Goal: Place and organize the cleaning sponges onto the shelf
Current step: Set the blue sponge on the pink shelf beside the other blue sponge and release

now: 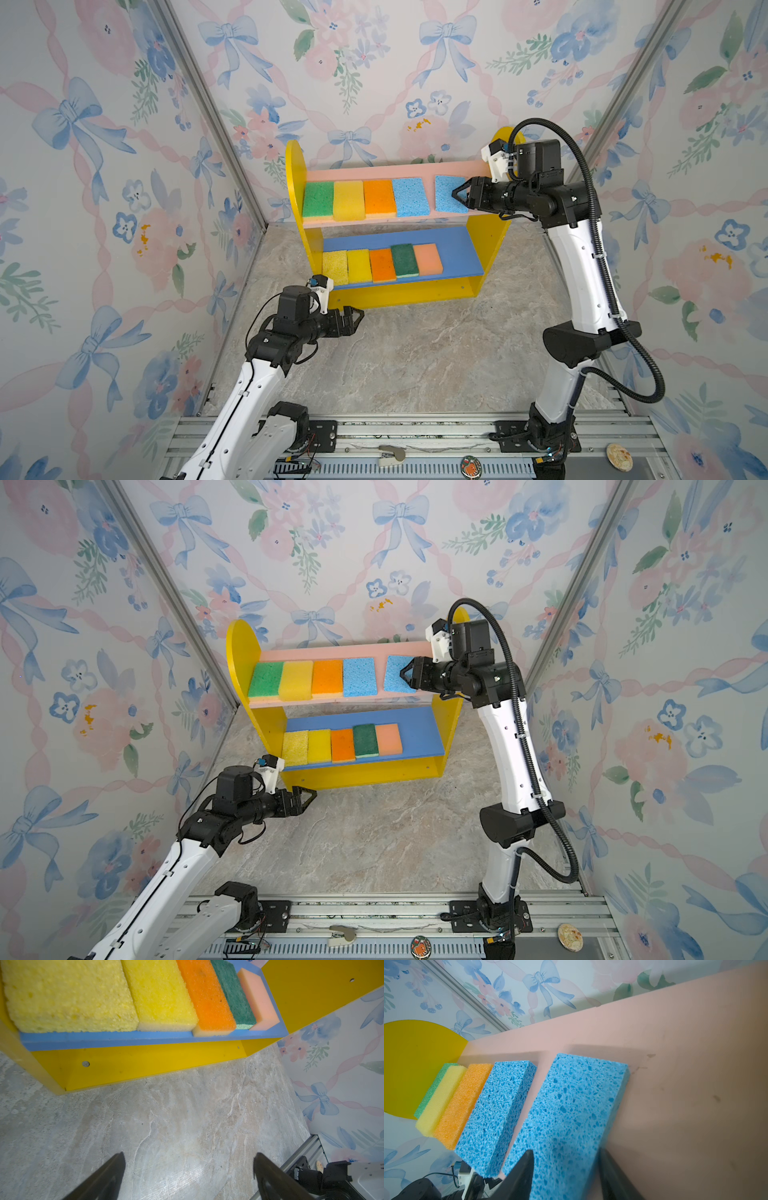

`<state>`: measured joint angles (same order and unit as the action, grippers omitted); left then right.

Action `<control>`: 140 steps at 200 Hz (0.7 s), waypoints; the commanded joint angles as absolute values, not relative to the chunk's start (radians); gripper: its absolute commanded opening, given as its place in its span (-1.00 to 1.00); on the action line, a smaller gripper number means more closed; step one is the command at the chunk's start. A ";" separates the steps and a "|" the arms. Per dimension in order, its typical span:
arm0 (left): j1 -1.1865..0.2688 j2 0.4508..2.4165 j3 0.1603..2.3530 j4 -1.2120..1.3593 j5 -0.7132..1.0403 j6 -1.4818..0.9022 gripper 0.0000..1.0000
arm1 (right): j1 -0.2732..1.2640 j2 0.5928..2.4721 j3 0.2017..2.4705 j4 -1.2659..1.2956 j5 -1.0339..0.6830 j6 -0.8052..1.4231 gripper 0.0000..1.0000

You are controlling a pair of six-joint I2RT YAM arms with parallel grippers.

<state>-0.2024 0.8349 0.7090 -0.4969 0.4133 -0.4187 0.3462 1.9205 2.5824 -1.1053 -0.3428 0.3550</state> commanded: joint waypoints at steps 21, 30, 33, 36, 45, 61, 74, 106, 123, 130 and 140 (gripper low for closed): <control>-0.196 0.828 0.695 -0.508 0.426 -0.399 0.96 | 0.373 1.977 2.611 -1.119 -0.351 0.343 -0.05; -0.196 0.829 0.695 -0.509 0.426 -0.399 0.96 | 0.372 1.983 2.612 -1.113 -0.358 0.335 -0.08; -0.196 0.830 0.695 -0.509 0.428 -0.400 0.96 | 0.373 1.985 2.613 -1.111 -0.361 0.332 -0.08; -0.196 0.830 0.695 -0.508 0.427 -0.399 0.96 | 0.372 1.986 2.613 -1.110 -0.364 0.328 -0.09; -0.196 0.831 0.695 -0.509 0.426 -0.399 0.96 | 0.372 1.993 2.614 -1.106 -0.369 0.316 -0.10; -0.196 0.831 0.695 -0.509 0.426 -0.399 0.96 | 0.364 2.003 2.618 -1.109 -0.369 0.292 -0.11; -0.196 0.830 0.695 -0.509 0.426 -0.399 0.96 | 0.350 2.009 2.614 -1.107 -0.392 0.282 -0.11; -0.195 0.833 0.695 -0.510 0.426 -0.399 0.96 | 0.333 2.014 2.612 -1.100 -0.445 0.244 -0.04; -0.197 0.835 0.695 -0.509 0.425 -0.399 0.96 | 0.324 2.016 2.611 -1.104 -0.447 0.238 0.00; -0.196 0.835 0.695 -0.509 0.423 -0.400 0.96 | 0.320 2.017 2.610 -1.108 -0.446 0.238 -0.01; -0.196 0.836 0.695 -0.509 0.423 -0.400 0.96 | 0.314 2.015 2.606 -1.115 -0.439 0.233 -0.03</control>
